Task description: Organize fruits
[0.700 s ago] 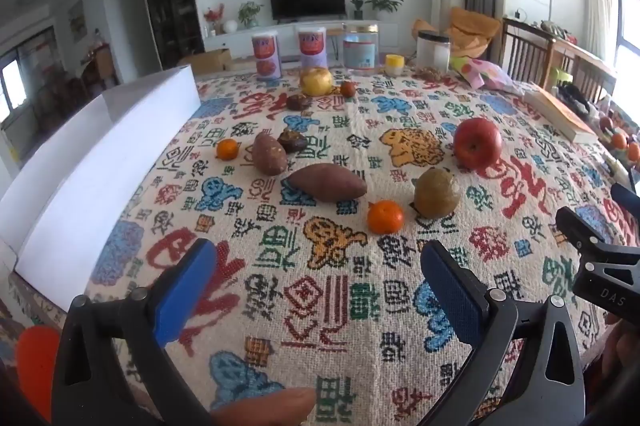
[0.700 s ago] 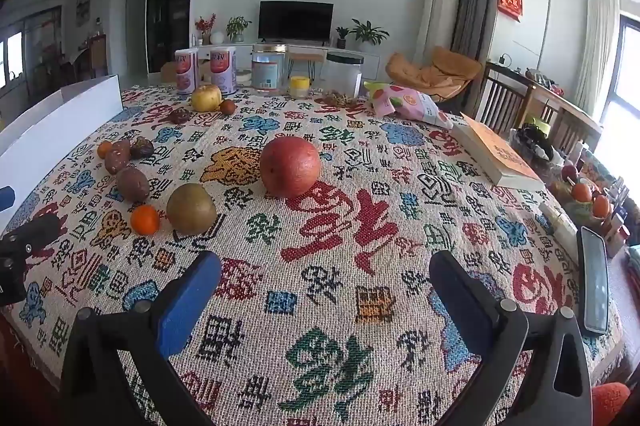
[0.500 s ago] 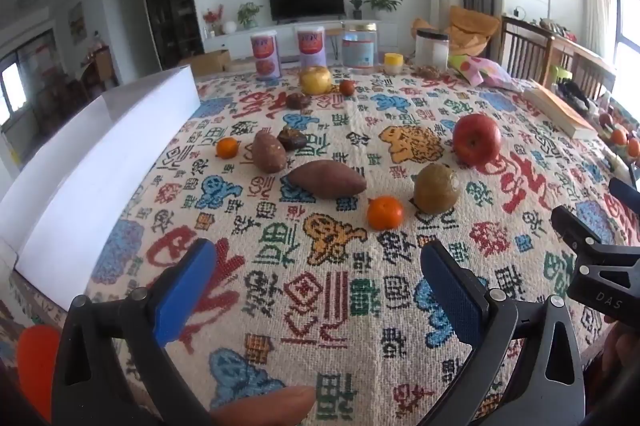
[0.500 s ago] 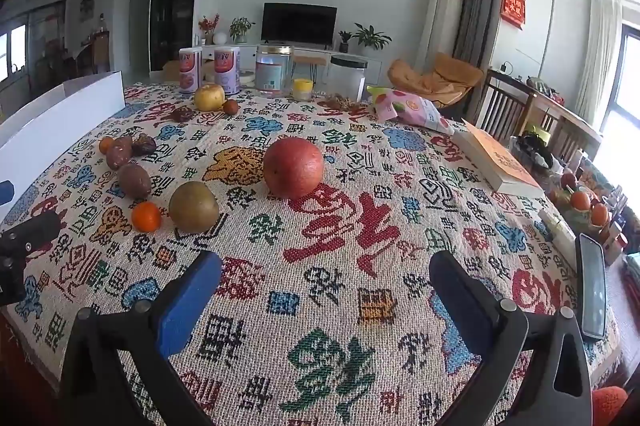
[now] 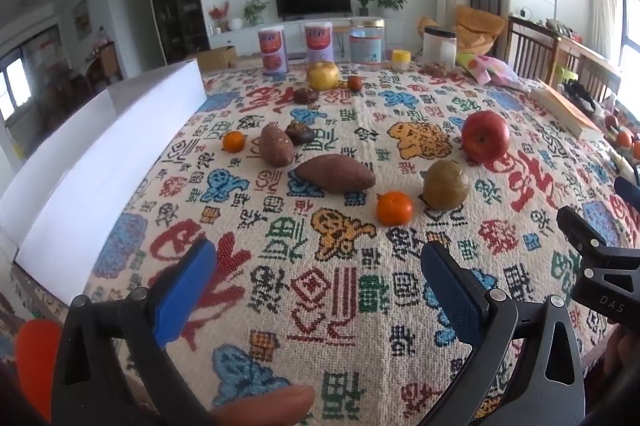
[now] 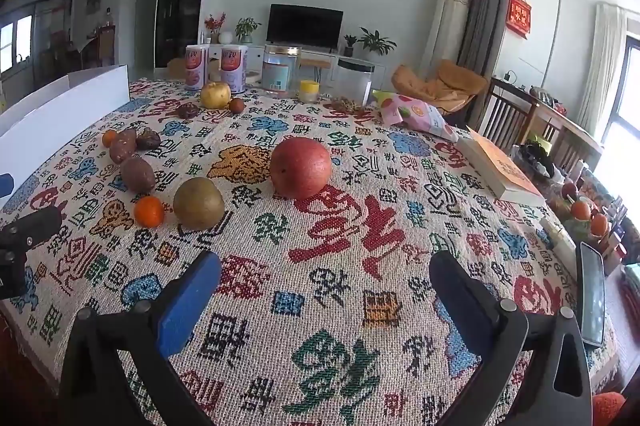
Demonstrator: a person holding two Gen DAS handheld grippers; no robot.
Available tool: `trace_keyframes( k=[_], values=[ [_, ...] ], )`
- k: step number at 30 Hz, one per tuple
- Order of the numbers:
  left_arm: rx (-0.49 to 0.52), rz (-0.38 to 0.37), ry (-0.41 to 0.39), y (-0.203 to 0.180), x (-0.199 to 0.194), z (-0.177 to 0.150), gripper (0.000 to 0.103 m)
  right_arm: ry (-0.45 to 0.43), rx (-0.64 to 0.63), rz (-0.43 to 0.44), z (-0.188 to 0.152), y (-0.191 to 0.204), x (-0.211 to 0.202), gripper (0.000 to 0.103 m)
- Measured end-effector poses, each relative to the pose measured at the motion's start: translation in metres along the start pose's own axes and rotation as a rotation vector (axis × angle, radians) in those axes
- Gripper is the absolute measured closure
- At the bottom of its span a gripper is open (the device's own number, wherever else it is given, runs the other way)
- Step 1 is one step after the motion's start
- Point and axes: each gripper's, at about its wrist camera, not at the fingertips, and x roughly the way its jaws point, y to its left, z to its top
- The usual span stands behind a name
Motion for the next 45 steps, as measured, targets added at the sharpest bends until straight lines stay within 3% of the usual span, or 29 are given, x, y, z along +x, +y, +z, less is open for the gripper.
trace_keyframes(
  k=[45],
  values=[
    [-0.023,0.03,-0.001,0.008,0.0026,0.0012,0.001,0.005,-0.002,0.005,-0.0024,0.0023,0.0042,0.0]
  ],
)
